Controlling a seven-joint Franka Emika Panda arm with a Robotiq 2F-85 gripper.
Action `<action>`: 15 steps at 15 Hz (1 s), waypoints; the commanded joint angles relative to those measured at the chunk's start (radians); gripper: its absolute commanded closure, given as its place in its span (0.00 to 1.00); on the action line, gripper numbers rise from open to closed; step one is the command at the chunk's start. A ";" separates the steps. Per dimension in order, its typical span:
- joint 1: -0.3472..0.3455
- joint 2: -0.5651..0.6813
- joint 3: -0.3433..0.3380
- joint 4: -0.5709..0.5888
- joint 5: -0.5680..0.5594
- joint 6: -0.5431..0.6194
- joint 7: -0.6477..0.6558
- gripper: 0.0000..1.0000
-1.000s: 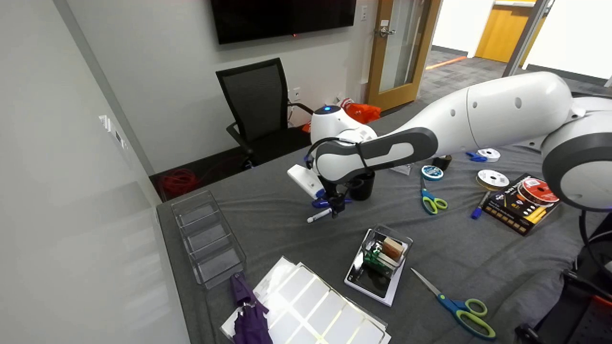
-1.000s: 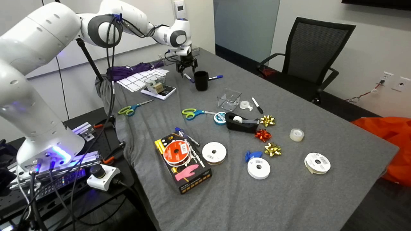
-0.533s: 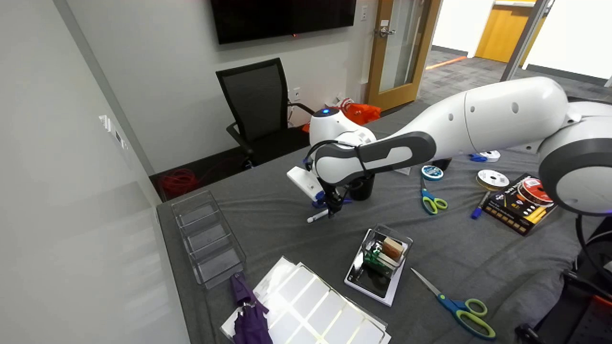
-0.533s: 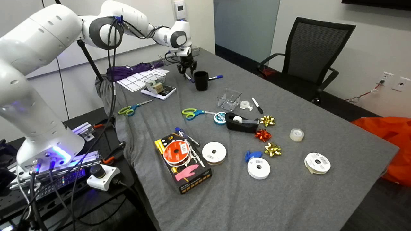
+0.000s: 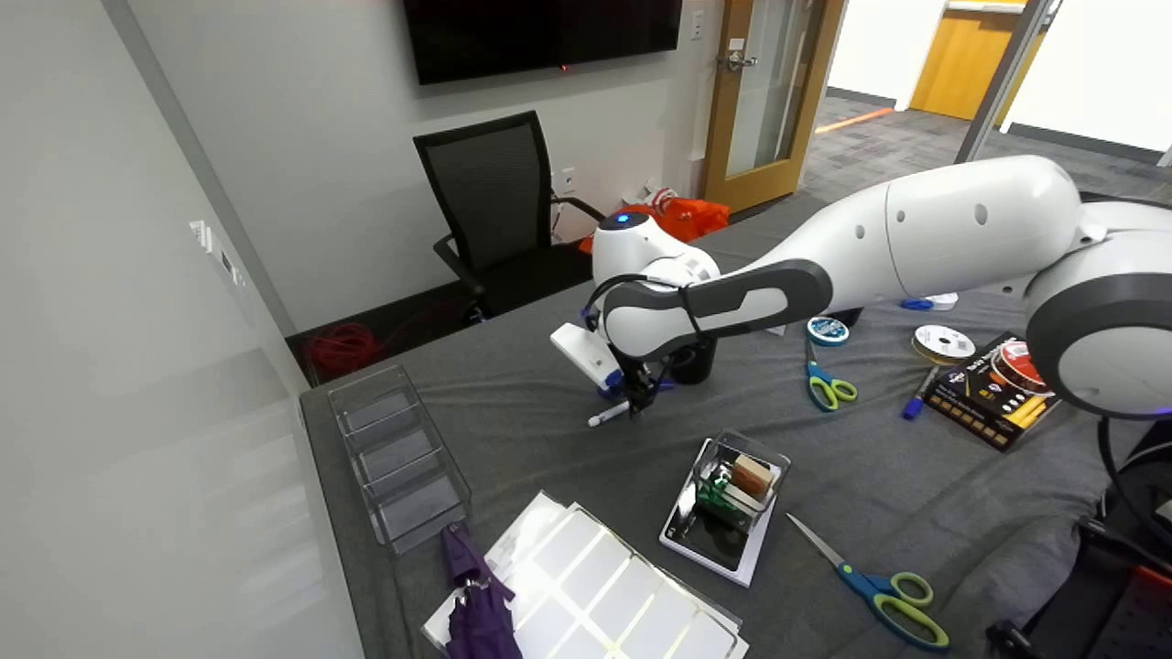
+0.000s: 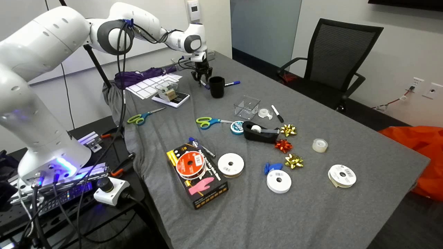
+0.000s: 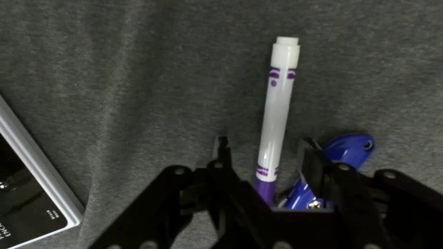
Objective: Pick up the white marker on the left and then put it in the black cup
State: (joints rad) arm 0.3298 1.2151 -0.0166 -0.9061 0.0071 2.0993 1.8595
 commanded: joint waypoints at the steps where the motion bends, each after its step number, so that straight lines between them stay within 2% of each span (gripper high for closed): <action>1: 0.007 0.023 -0.012 0.038 -0.015 -0.025 0.002 0.71; 4: 0.006 0.020 -0.010 0.035 -0.012 -0.022 0.001 0.92; 6: 0.006 0.017 -0.010 0.032 -0.011 -0.018 0.001 1.00; 8: 0.005 0.017 -0.009 0.033 -0.011 -0.018 0.001 0.96; 11: 0.004 0.008 -0.007 0.025 -0.009 -0.022 0.000 0.96; 15: -0.007 -0.070 0.019 -0.039 0.010 0.001 -0.032 0.96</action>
State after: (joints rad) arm 0.3298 1.2079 -0.0157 -0.9021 0.0065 2.1007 1.8574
